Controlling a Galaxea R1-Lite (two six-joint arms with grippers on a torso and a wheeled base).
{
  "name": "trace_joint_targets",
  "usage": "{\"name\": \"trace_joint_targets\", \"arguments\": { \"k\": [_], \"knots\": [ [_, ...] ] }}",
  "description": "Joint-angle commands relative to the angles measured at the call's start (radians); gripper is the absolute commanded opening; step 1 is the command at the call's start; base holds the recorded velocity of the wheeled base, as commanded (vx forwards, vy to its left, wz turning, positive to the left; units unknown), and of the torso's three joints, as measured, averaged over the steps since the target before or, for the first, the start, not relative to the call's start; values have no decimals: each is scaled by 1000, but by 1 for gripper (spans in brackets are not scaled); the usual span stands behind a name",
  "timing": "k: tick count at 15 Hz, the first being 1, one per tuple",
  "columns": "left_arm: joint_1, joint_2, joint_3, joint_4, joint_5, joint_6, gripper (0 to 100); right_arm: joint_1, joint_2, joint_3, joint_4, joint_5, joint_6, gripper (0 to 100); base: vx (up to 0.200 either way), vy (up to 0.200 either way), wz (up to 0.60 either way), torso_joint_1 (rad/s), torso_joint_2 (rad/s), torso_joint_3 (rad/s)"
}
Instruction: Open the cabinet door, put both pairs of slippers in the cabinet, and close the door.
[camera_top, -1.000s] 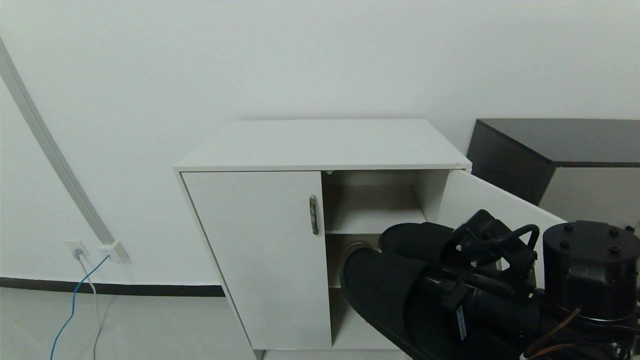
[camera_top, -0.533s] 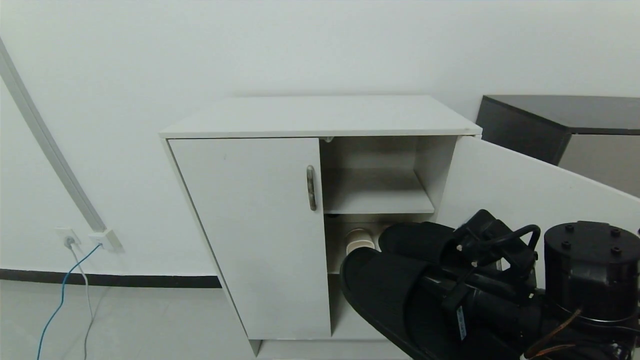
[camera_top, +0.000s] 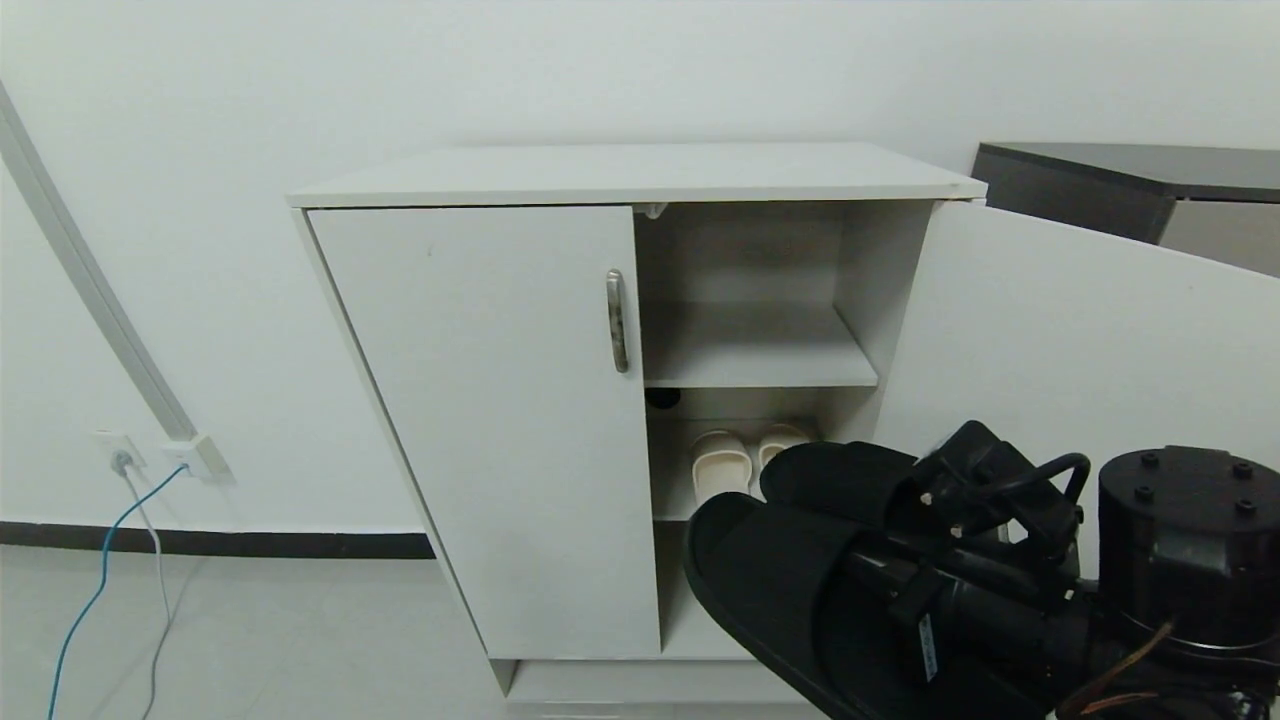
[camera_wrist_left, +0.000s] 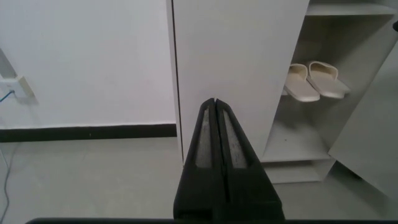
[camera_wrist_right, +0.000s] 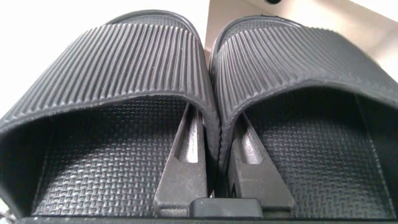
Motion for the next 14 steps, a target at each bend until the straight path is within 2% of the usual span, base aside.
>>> {"name": "trace_joint_targets", "arguments": {
  "k": [1,10,13,14],
  "knots": [
    [0,0,0,0,0,-1,0,1,-2,6,0,1,-9,0,0,0,0,0,0,0],
    [0,2,0,0,0,-1,0,21,-2,14,0,1,-10,0,0,0,0,0,0,0],
    [0,2,0,0,0,-1,0,21,2,17,-1,3,-21,0,0,0,0,-12,92,95],
    [0,0,0,0,0,-1,0,21,2,17,-1,3,-21,0,0,200,0,2,46,51]
  ]
}}
